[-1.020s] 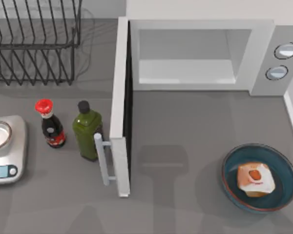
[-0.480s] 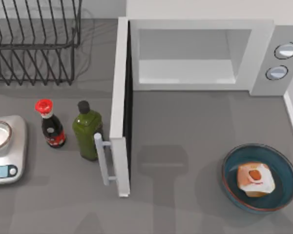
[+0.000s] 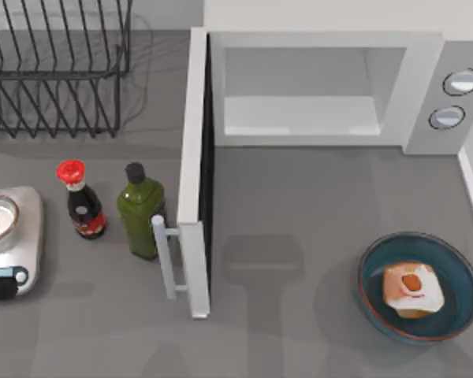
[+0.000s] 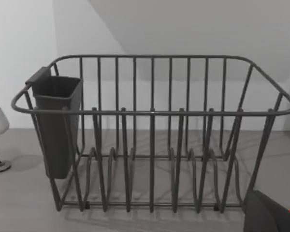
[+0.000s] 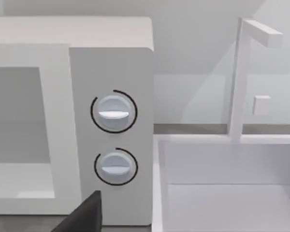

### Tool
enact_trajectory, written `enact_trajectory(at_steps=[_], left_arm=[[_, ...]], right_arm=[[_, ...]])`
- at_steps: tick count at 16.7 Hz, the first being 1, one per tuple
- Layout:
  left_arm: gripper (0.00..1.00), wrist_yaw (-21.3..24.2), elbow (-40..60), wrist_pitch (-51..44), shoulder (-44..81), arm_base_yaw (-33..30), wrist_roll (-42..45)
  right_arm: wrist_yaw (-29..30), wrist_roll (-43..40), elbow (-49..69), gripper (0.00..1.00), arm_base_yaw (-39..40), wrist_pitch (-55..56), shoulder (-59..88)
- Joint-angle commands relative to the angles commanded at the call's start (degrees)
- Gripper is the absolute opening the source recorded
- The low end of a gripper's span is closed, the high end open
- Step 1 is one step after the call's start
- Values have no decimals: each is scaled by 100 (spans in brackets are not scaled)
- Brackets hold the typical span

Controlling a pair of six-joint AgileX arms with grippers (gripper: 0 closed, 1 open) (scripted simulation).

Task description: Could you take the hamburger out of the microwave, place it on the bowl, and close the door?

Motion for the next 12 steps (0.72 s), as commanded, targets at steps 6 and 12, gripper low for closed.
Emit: enact_trajectory(at_steps=[6,12], left_arm=[[0,-928,-70,267,196,-928,2],[0,-948,131,119,380,-998,-108]], right_arm=[[0,0,0,100,0,0,0],[0,0,0,100,0,0,0]])
